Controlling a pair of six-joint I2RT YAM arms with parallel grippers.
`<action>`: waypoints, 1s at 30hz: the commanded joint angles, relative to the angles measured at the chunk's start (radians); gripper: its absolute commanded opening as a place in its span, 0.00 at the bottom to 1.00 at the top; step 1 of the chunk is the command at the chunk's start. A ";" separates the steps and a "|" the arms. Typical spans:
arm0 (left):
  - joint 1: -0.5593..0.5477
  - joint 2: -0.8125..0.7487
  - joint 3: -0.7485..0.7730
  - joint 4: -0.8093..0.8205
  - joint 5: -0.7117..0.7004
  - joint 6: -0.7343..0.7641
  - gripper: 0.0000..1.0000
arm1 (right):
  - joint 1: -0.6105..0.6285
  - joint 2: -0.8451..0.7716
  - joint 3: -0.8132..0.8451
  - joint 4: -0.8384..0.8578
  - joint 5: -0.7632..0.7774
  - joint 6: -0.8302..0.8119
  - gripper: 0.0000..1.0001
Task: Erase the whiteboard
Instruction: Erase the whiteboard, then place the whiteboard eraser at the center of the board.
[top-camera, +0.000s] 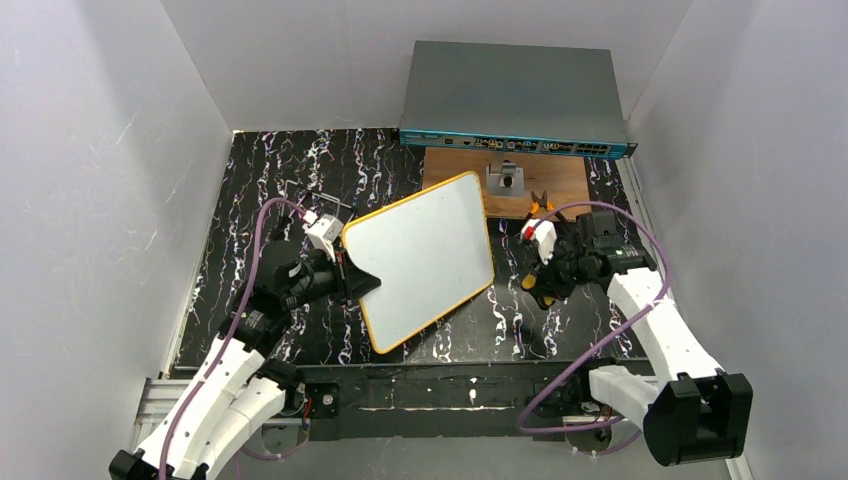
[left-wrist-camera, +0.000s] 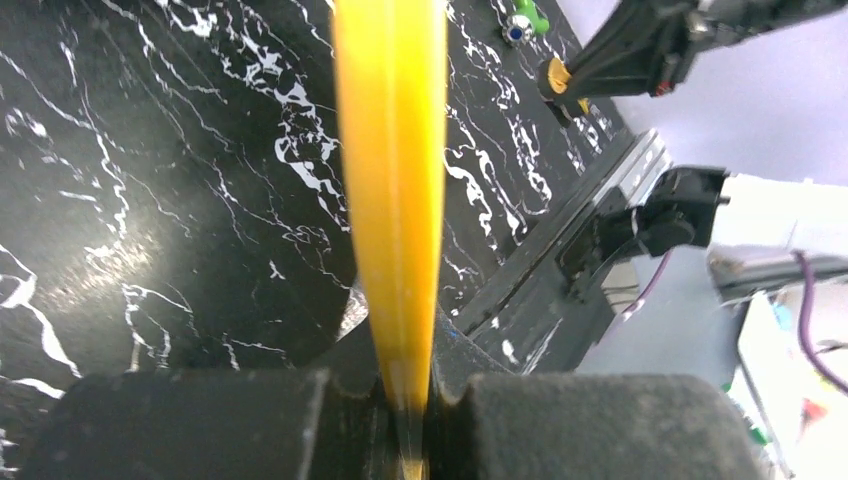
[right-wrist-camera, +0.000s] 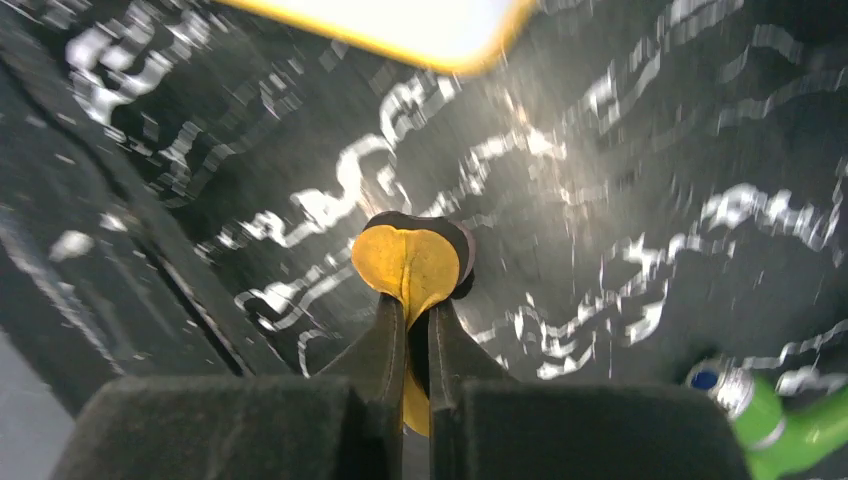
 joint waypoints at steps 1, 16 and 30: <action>0.006 -0.014 0.110 -0.054 0.122 0.258 0.00 | -0.075 0.010 -0.100 0.048 0.157 -0.150 0.04; 0.006 0.019 0.179 -0.136 0.190 0.394 0.00 | -0.111 0.208 -0.014 -0.005 0.149 -0.126 0.75; 0.006 0.042 0.194 -0.058 0.390 0.575 0.00 | -0.137 -0.123 0.438 -0.342 -0.425 -0.280 0.98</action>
